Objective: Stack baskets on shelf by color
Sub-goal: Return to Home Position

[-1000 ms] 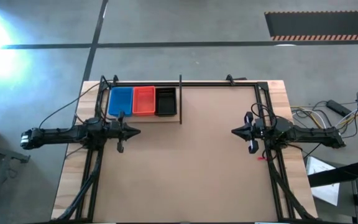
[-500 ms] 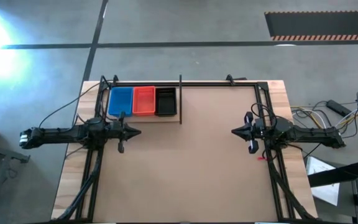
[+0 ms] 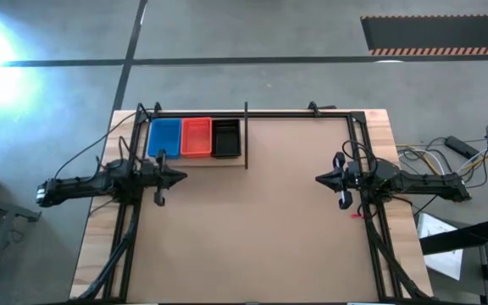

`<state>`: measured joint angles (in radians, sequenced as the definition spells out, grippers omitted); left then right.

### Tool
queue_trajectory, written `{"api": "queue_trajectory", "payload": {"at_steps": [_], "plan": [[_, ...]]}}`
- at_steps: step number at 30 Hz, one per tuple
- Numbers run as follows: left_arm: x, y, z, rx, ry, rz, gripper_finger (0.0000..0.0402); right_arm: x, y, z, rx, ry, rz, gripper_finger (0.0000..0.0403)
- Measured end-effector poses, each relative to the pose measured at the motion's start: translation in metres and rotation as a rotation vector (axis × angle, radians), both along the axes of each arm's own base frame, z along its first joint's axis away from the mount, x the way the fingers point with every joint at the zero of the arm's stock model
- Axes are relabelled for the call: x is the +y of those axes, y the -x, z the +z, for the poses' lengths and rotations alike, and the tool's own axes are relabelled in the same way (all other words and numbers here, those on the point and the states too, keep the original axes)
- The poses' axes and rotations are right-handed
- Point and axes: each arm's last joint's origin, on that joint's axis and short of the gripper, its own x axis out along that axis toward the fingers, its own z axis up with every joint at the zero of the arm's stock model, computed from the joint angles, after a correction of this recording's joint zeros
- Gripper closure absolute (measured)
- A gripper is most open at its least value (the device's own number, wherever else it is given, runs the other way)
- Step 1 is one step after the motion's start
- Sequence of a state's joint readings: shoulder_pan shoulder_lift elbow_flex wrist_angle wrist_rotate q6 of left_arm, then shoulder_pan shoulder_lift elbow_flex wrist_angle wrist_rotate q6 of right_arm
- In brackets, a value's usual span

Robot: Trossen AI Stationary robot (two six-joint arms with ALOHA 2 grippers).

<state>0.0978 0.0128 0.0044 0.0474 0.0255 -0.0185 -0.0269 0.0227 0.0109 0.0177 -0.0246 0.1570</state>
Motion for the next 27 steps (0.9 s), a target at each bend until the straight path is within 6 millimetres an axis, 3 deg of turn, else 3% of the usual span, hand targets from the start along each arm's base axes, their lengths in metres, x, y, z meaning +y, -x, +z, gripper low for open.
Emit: {"api": "queue_trajectory", "payload": {"at_steps": [8, 27], "plan": [[0.0000, -0.0003, 0.0042, -0.042, -0.004, 0.000, 0.0402, 0.0000, 0.0000, 0.0000, 0.000, 0.000, 0.000, 0.0394], [0.0005, -0.0056, -0.0025, 0.040, 0.004, 0.000, 0.0402, 0.0000, 0.0000, 0.0001, -0.001, 0.000, 0.000, 0.0394]]}}
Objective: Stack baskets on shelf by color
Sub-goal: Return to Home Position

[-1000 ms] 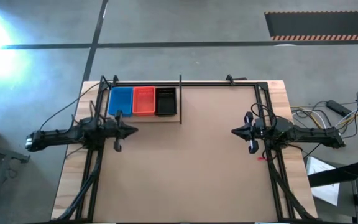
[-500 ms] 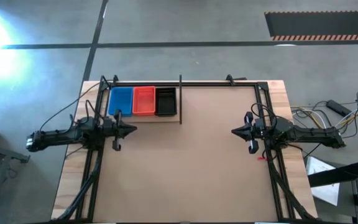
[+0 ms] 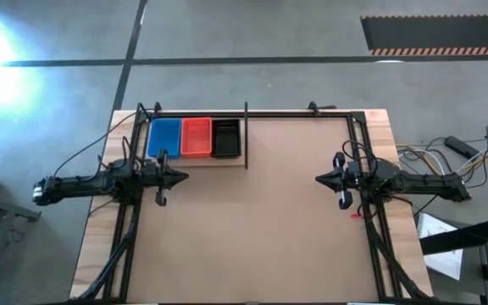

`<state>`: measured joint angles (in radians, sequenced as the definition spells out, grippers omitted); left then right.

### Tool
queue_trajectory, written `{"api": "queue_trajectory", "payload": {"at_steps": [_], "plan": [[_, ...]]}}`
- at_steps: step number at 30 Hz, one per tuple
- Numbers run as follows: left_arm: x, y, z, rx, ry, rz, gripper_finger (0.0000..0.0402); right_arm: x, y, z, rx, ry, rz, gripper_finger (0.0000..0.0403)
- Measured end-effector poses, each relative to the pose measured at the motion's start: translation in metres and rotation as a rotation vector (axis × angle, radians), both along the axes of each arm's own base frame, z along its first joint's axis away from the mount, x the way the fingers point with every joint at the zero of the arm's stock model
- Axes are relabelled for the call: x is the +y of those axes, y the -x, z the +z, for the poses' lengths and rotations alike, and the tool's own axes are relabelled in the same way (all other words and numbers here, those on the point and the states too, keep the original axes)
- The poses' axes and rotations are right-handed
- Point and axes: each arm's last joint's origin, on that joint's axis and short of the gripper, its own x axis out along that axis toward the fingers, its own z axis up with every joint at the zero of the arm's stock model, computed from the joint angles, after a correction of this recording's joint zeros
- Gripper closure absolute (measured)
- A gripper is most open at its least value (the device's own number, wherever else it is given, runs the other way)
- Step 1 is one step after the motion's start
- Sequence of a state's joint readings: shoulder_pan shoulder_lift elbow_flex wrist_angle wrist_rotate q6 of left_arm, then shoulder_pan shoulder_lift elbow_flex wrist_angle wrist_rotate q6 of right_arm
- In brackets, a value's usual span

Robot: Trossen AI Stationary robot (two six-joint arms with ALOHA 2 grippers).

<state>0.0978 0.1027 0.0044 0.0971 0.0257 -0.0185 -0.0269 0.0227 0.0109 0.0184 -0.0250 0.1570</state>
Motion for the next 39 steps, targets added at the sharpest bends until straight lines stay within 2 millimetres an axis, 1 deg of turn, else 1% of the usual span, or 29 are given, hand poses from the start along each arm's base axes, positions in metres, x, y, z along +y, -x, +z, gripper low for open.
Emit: {"api": "queue_trajectory", "payload": {"at_steps": [17, 39], "plan": [[0.0002, -0.0021, -0.0030, 0.035, 0.003, 0.000, 0.0402, 0.0000, 0.0000, 0.0001, -0.001, 0.000, 0.000, 0.0394], [0.0002, -0.0021, -0.0030, 0.035, 0.003, 0.000, 0.0402, 0.0000, 0.0000, 0.0001, -0.001, 0.000, 0.000, 0.0394]]}}
